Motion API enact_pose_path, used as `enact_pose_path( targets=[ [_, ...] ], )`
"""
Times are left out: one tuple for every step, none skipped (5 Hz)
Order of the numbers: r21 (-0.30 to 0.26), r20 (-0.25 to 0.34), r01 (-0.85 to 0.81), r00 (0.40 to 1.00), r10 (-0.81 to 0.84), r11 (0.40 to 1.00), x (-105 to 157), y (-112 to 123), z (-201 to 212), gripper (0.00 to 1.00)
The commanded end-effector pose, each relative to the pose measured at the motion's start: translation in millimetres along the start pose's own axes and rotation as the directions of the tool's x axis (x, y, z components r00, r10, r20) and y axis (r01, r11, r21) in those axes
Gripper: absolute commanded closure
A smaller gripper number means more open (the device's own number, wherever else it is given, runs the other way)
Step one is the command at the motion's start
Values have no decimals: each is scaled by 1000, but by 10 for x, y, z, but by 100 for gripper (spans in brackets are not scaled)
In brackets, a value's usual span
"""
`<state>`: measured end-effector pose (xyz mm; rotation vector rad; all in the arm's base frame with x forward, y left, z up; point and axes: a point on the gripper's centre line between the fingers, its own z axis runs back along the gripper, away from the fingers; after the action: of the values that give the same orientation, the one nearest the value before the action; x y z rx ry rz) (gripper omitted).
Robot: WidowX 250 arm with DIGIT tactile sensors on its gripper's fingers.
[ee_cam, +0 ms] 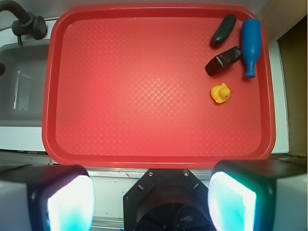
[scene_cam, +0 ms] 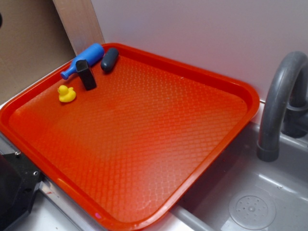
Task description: Grab the black box.
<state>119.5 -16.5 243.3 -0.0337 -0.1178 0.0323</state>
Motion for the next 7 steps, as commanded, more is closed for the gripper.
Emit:
enact_pose_path(
  targets=[
    [0,0,0,1000,0,1000,0,0,0,0],
    [27,28,-152,988,151,988,348,270,-334,0],
    [57,65,-333,942,330,941,749,648,-581,0],
    [78,150,-555,828,540,828,870,1029,-705,0],
    [16,165,-744,660,733,668,1042,1335,-1041,0],
    [0,146,-818,569,810,575,1165,1468,-1392,0],
    [-15,66,-802,595,801,598,1250,1455,-1815,0]
  ],
)
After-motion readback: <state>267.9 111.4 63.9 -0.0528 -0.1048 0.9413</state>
